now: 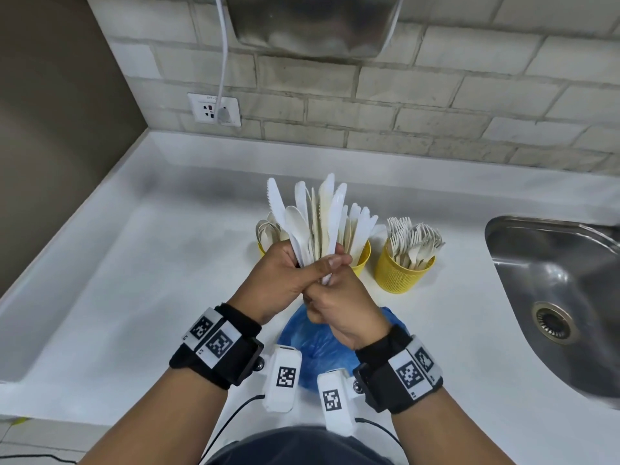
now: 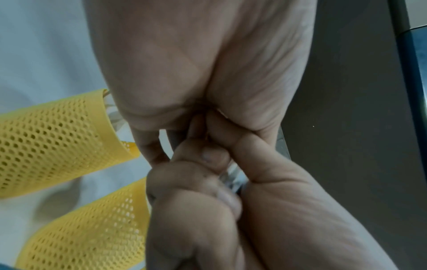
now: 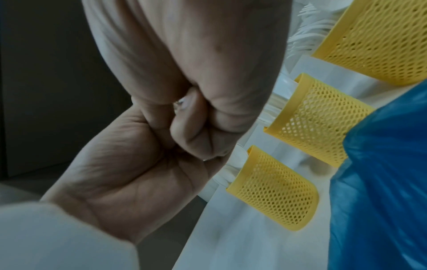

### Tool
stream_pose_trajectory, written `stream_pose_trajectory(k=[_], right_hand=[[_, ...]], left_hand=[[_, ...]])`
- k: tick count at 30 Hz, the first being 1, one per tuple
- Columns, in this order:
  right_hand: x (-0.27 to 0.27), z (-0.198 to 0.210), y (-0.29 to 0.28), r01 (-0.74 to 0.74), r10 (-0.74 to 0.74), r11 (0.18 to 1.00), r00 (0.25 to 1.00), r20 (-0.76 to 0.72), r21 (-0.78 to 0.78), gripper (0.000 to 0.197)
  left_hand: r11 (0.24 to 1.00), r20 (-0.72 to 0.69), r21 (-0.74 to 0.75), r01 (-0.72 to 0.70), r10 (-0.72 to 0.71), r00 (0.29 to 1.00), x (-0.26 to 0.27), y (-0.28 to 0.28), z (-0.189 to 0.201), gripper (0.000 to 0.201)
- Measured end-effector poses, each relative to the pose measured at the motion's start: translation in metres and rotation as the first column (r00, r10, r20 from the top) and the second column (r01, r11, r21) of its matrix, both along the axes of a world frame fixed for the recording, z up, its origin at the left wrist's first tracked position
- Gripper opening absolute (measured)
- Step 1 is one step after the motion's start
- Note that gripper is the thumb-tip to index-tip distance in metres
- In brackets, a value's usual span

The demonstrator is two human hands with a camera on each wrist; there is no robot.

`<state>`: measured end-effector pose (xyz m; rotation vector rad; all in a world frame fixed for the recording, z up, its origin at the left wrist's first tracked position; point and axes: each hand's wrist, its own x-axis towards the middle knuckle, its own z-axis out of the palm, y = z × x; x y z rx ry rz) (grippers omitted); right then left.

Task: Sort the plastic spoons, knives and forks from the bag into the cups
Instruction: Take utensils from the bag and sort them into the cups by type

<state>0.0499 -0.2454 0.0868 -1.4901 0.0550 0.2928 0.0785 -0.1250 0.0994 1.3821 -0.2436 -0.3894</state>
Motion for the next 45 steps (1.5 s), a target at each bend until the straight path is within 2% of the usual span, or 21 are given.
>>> stream_pose_trajectory(k=[3,5,6,8,11,15,19,25,29,31,34,36,45], right_hand=[[-0.001,-0.001,-0.003,-0.037,0.037,0.997,0.999,0.011,0.07,0.033],[-0.001,0.0,-0.007,-0.074,0.074,0.992,0.997,0.001,0.099,0.021],[0.0,0.0,-0.012,-0.1,0.101,0.993,0.995,-0.013,0.069,0.023],[0.003,0.001,-0.026,-0.141,0.139,0.986,0.99,-0.025,-0.087,0.026],[0.012,0.008,-0.048,-0.03,0.036,0.979,0.999,0.027,-0.203,0.025],[0.024,0.032,-0.055,0.231,-0.202,0.967,0.951,0.232,-0.106,0.011],[0.033,0.053,-0.043,0.296,-0.26,0.954,0.905,0.338,-0.058,0.005],[0.037,0.059,-0.038,0.36,-0.334,0.933,0.873,0.355,-0.006,0.005],[0.036,0.058,-0.04,0.374,-0.382,0.924,0.877,0.291,0.085,0.006],[0.034,0.058,-0.041,0.347,-0.366,0.931,0.895,0.257,0.118,0.006],[0.033,0.056,-0.041,0.306,-0.315,0.949,0.91,0.27,0.074,0.011],[0.034,0.056,-0.043,0.306,-0.312,0.95,0.906,0.285,0.069,0.008],[0.035,0.057,-0.051,0.446,-0.49,0.869,0.833,0.256,0.213,0.01]], left_hand=[[0.999,0.006,0.027,-0.021,0.02,1.0,0.001,0.002,-0.003,0.02],[0.997,0.032,0.05,-0.06,0.059,0.998,0.002,0.004,-0.003,0.021],[0.996,0.042,0.035,-0.086,0.085,0.996,0.003,0.006,-0.003,0.022],[0.992,0.03,-0.035,-0.12,0.121,0.992,0.006,0.009,-0.004,0.019],[0.984,-0.055,-0.135,-0.116,0.11,0.992,0.007,0.014,-0.003,0.015],[0.988,-0.101,-0.137,-0.067,0.053,0.994,0.003,0.013,-0.008,0.022],[0.99,-0.1,-0.143,-0.017,0.002,0.995,-0.001,0.007,-0.011,0.027],[0.99,-0.124,-0.136,-0.035,0.018,0.992,-0.006,0.005,-0.005,0.028],[0.991,-0.107,-0.11,-0.075,0.064,0.992,-0.007,0.007,-0.002,0.031],[0.991,-0.102,-0.105,-0.08,0.069,0.992,-0.007,0.007,-0.001,0.032],[0.994,-0.088,-0.076,-0.073,0.066,0.994,-0.008,0.006,-0.002,0.033],[0.994,-0.082,-0.069,-0.081,0.075,0.994,-0.008,0.006,-0.002,0.033],[0.994,-0.071,-0.084,-0.069,0.063,0.996,-0.01,0.004,0.0,0.033]])
